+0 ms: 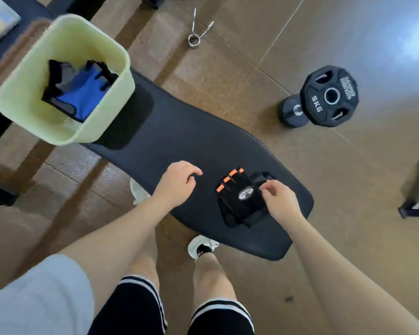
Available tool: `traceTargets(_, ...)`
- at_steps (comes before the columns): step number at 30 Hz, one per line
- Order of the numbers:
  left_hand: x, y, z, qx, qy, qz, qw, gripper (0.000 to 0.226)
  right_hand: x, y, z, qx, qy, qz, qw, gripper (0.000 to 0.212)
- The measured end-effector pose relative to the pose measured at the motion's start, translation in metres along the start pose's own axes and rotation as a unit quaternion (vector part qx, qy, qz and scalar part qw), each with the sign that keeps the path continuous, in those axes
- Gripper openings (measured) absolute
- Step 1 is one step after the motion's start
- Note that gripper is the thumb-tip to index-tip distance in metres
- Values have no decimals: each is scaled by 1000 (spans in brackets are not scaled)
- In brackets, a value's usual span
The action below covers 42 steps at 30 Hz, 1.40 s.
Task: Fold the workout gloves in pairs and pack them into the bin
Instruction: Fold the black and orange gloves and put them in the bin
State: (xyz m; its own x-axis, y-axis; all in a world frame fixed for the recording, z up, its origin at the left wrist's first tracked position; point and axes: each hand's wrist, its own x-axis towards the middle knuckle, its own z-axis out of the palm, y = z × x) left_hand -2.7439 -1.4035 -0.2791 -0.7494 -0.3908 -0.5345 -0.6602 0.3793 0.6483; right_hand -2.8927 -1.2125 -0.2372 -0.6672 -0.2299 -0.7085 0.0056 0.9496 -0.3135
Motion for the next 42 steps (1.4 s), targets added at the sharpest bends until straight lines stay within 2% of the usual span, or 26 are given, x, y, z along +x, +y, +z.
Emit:
traceTargets(4, 0, 15, 78, -43, -40, -107, 992, 38, 6, 85, 19, -12, -27, 41, 999, 27)
traceTargets(6, 0, 19, 102, -43, -37, -129, 990, 40, 12, 109, 33, -3, -36, 41, 999, 36)
traceTargets(10, -8, 27, 127, -32, -35, -71, 996, 40, 23, 124, 56, 62, -58, 28, 996, 51)
traceTargets(13, -14, 34, 137, -45, -34, -49, 997, 41, 34, 124, 72, 66, -16, 38, 997, 55)
traceTargets(16, -19, 35, 141, -30, -44, -34, 998, 40, 39, 121, 83, 27, 46, 48, 997, 43)
traceTargets(19, -24, 39, 141, -10, -59, -14, 998, 39, 32, 115, 80, 29, 59, 37, 997, 20)
traceTargets(22, -34, 46, 138, 15, -97, 32, 995, 63, 13, 101, 70, 153, 20, -20, 988, 8)
traceTargets(24, -43, 50, 132, 45, -102, 70, 991, 80, -4, 84, 60, 276, -29, -46, 960, 17)
traceTargets(26, -51, 51, 123, 70, -50, 82, 993, 78, -19, 69, 54, 367, -85, -71, 924, 24)
traceTargets(29, -61, 48, 104, 60, 37, 34, 997, 56, -31, 51, 57, 402, -170, -107, 893, 25)
traceTargets(31, -64, 41, 90, 66, 60, 16, 996, 42, -35, 45, 64, 390, -185, -116, 895, 22)
traceTargets(33, -64, 33, 75, 55, 97, -11, 994, 35, -31, 47, 74, 362, -108, -92, 921, 17)
traceTargets(35, -62, 24, 61, 10, 136, -57, 989, 32, -20, 56, 82, 286, -12, -49, 957, 12)
traceTargets(37, -58, 15, 53, -36, 151, -90, 984, 31, -9, 66, 92, 191, 19, -21, 981, 10)
traceTargets(40, -53, 6, 48, -111, 172, -123, 971, 26, 5, 74, 109, 42, -17, -33, 998, 34)
traceTargets(42, -50, 1, 49, -126, 187, -144, 964, 25, 10, 72, 119, -47, 1, -54, 997, 44)
